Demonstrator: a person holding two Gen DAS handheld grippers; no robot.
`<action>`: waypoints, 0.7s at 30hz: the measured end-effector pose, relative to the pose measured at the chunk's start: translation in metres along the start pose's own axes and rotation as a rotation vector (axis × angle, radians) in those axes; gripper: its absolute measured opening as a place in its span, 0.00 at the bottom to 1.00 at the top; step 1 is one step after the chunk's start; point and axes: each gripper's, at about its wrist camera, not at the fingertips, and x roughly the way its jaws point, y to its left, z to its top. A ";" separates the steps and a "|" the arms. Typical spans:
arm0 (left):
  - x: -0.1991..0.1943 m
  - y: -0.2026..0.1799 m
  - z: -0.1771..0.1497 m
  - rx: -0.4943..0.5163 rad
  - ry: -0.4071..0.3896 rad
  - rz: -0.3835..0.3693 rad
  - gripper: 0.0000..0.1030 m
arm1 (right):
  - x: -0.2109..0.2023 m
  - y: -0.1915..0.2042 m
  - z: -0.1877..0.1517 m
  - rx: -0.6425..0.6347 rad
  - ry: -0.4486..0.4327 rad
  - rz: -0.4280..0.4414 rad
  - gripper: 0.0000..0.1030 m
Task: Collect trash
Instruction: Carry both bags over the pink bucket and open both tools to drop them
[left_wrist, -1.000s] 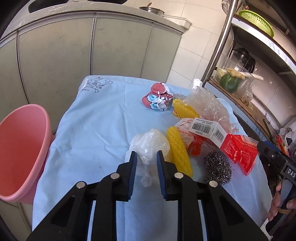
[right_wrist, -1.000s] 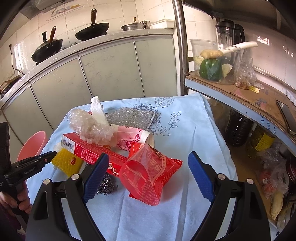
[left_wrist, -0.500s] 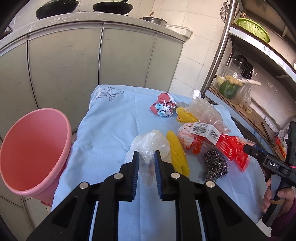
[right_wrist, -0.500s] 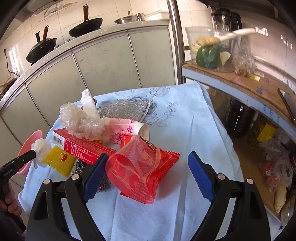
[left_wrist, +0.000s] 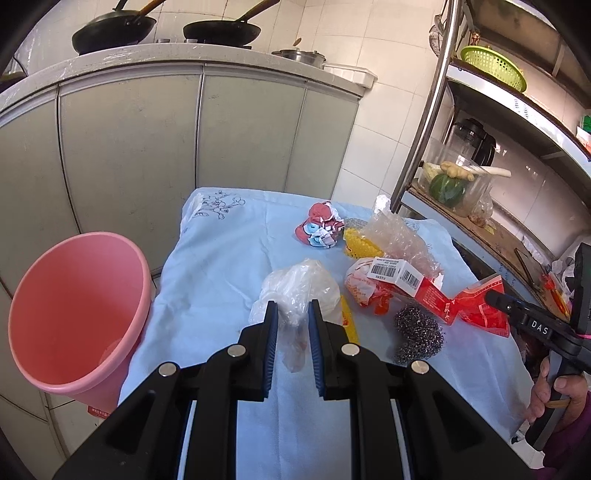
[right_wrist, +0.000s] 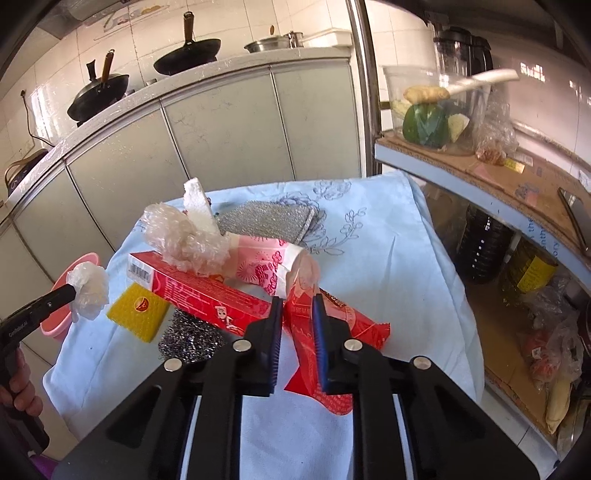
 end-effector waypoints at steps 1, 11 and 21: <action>-0.003 0.000 0.001 0.001 -0.008 0.001 0.15 | -0.004 0.002 0.001 -0.004 -0.009 0.004 0.15; -0.030 0.021 0.008 -0.038 -0.086 0.028 0.15 | -0.034 0.060 0.033 -0.125 -0.119 0.128 0.13; -0.065 0.083 0.005 -0.106 -0.163 0.194 0.15 | -0.001 0.184 0.058 -0.262 -0.067 0.447 0.13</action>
